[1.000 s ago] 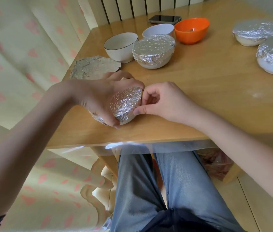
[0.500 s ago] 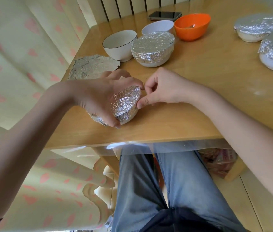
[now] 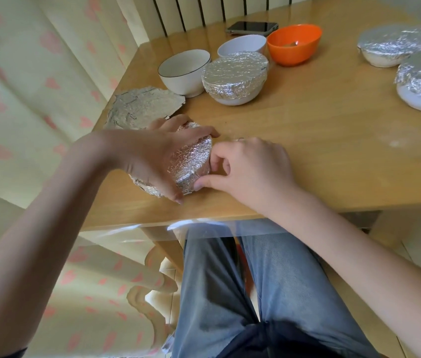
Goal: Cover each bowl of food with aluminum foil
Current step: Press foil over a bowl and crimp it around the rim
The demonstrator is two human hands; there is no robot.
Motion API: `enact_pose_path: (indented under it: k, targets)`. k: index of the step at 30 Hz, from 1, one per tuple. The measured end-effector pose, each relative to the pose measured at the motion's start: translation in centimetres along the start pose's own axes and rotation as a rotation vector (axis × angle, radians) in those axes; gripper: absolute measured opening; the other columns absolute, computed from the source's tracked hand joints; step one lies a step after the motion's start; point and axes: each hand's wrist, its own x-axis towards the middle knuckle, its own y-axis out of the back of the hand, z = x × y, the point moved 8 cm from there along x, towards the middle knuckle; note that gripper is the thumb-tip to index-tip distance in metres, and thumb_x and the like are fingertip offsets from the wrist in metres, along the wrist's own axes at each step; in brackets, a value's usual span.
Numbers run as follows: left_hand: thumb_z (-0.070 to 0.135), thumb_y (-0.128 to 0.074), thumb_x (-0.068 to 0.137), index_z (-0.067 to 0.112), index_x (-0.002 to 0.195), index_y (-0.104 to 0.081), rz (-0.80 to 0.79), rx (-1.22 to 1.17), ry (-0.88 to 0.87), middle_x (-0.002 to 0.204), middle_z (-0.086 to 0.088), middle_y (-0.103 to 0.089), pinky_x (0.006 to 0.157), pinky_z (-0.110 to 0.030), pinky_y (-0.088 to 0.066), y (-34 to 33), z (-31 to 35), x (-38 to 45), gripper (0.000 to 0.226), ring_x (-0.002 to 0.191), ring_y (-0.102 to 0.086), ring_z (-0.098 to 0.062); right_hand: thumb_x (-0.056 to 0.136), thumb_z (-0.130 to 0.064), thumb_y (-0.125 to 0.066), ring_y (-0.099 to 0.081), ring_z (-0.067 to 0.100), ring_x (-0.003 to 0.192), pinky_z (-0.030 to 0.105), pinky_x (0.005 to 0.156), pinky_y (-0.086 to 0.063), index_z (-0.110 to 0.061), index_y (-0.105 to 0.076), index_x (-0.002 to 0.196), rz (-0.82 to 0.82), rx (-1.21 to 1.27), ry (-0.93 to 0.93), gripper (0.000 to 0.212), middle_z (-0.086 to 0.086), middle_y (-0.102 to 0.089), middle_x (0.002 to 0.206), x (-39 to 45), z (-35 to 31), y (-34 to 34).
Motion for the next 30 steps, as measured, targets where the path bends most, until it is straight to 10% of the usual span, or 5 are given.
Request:
enact_pose_path:
  k: [7, 18, 24, 30]
  targets:
    - [0.05, -0.088, 0.055, 0.073, 0.127, 0.008, 0.01, 0.01, 0.016, 0.157, 0.019, 0.01, 0.113, -0.054, -0.023, -0.2, -0.2, 0.1, 0.122, 0.148, 0.008, -0.016, 0.058, -0.042, -0.087, -0.058, 0.01, 0.059, 0.036, 0.06, -0.052, -0.019, -0.066, 0.059, -0.118, 0.365, 0.032, 0.031, -0.008, -0.063, 0.058, 2.1, 1.2, -0.7]
    - [0.067, -0.08, 0.052, 0.066, 0.135, 0.0, 0.056, 0.003, 0.121, 0.154, 0.008, -0.013, 0.107, -0.055, -0.035, 0.5, -0.3, -0.2, 0.115, 0.141, -0.022, -0.031, 0.048, -0.073, -0.072, -0.04, 0.01, 0.046, 0.026, 0.049, -0.027, -0.013, -0.05, 0.049, -0.233, 0.093, -0.004, 0.064, -0.006, -0.043, 0.042, 4.4, 3.2, -0.5]
    - [0.078, -0.074, 0.026, 0.066, 0.123, 0.039, -0.003, 0.022, 0.129, 0.152, 0.01, 0.04, 0.113, -0.068, 0.004, 0.7, -0.4, -0.6, 0.15, 0.139, 0.037, -0.026, 0.065, -0.075, -0.061, -0.05, 0.006, 0.064, 0.027, 0.059, -0.036, -0.024, -0.057, 0.073, -0.148, -0.052, 0.021, 0.052, -0.013, -0.052, 0.062, 0.7, 2.2, -0.8]
    - [0.051, -0.088, 0.051, 0.075, 0.13, 0.005, -0.008, 0.008, -0.007, 0.156, 0.018, 0.006, 0.113, -0.058, -0.026, 0.1, 0.1, -0.2, 0.124, 0.148, 0.003, -0.019, 0.075, -0.073, -0.055, -0.06, 0.021, 0.084, 0.029, 0.063, -0.035, -0.028, -0.044, 0.081, -0.043, -0.138, 0.097, 0.046, -0.006, -0.063, 0.09, 0.4, -1.1, -1.3]
